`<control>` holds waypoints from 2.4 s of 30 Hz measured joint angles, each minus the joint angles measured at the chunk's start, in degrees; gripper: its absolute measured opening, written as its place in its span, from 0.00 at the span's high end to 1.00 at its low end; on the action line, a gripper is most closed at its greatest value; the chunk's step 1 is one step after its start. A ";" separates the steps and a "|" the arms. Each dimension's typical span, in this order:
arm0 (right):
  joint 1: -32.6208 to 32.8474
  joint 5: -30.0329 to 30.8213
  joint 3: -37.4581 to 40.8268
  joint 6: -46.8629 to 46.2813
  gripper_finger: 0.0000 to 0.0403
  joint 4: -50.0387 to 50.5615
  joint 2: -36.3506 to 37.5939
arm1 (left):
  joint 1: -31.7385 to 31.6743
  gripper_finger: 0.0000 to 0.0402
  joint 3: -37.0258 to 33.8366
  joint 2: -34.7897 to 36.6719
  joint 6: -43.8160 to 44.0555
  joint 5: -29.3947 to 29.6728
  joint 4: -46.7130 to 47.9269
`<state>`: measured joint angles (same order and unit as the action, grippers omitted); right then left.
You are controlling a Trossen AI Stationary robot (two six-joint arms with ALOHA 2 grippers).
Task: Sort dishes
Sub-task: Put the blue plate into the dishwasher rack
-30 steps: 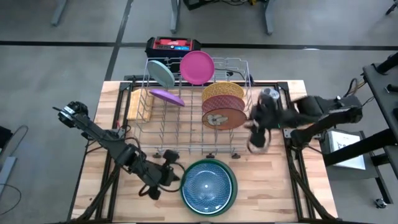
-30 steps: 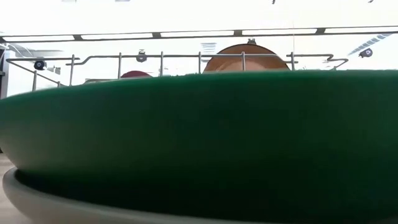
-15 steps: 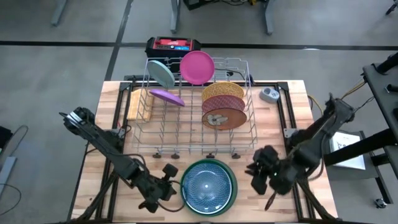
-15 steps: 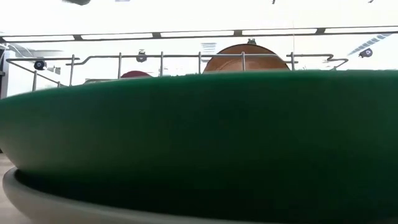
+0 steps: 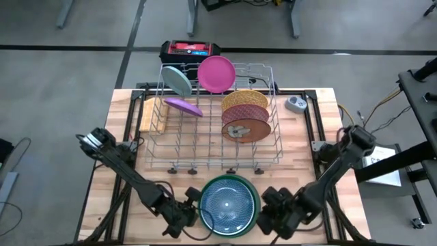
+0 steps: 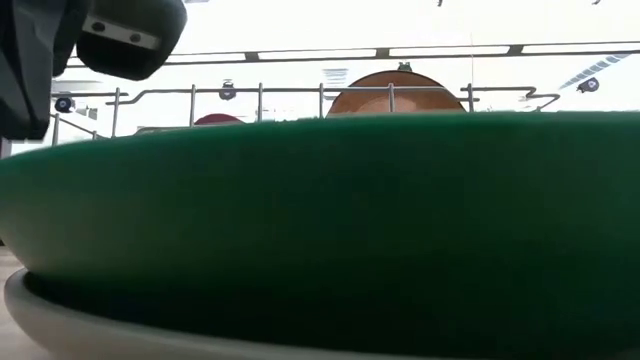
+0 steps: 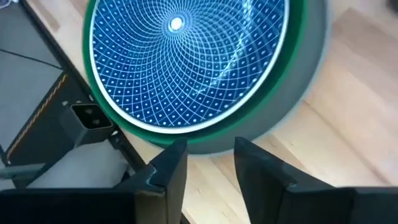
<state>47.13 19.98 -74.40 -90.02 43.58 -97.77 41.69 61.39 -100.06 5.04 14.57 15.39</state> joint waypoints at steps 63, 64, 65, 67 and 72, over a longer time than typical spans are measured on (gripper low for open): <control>-4.26 11.44 11.61 1.33 0.47 -15.73 -7.41 | -1.09 1.00 -5.20 -6.90 3.21 5.57 -21.91; -4.28 11.40 11.61 1.09 0.47 -15.61 -7.33 | -1.09 1.00 -5.19 -6.87 3.21 5.57 -21.91; -4.31 11.29 11.61 1.02 0.48 -15.57 -7.27 | -1.09 1.00 -5.17 -6.83 3.21 5.57 -21.88; -4.28 11.29 11.61 1.02 0.48 -15.53 -7.22 | -0.98 1.00 -4.74 -6.57 2.99 5.57 -21.23; -4.31 11.07 11.61 1.07 0.47 -15.70 -7.07 | -0.88 1.00 -2.46 -4.68 2.32 5.97 -16.10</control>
<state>42.83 31.05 -62.78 -88.95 27.88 -104.84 40.82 58.92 -104.74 7.35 20.54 -0.71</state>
